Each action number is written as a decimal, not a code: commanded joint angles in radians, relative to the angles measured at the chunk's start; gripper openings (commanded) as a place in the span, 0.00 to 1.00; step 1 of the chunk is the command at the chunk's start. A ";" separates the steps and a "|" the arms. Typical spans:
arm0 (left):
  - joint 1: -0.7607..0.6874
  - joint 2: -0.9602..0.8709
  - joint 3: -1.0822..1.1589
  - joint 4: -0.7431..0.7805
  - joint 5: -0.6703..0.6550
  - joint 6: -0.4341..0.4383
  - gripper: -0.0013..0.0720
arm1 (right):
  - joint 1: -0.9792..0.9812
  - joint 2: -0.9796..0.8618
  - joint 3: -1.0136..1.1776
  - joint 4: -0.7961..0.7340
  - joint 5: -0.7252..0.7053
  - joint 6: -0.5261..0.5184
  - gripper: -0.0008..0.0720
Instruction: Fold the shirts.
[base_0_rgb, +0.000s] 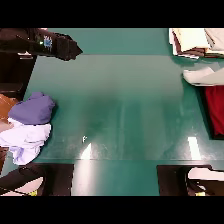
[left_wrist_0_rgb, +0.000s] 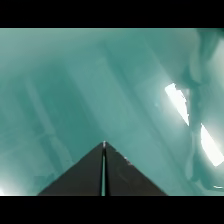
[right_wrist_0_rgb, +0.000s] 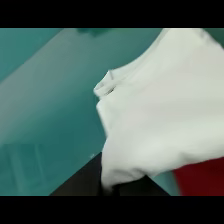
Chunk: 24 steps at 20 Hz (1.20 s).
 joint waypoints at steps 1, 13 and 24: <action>-0.003 0.000 0.000 -0.007 0.009 -0.004 0.05 | -0.083 0.007 0.001 0.006 -0.103 0.003 0.03; -0.003 -0.001 0.000 -0.007 0.006 -0.002 0.05 | -0.107 0.137 0.001 0.141 -0.221 -0.109 0.03; -0.003 0.000 0.000 -0.006 -0.010 0.000 0.05 | -0.248 0.290 -0.148 -0.253 0.176 0.019 0.04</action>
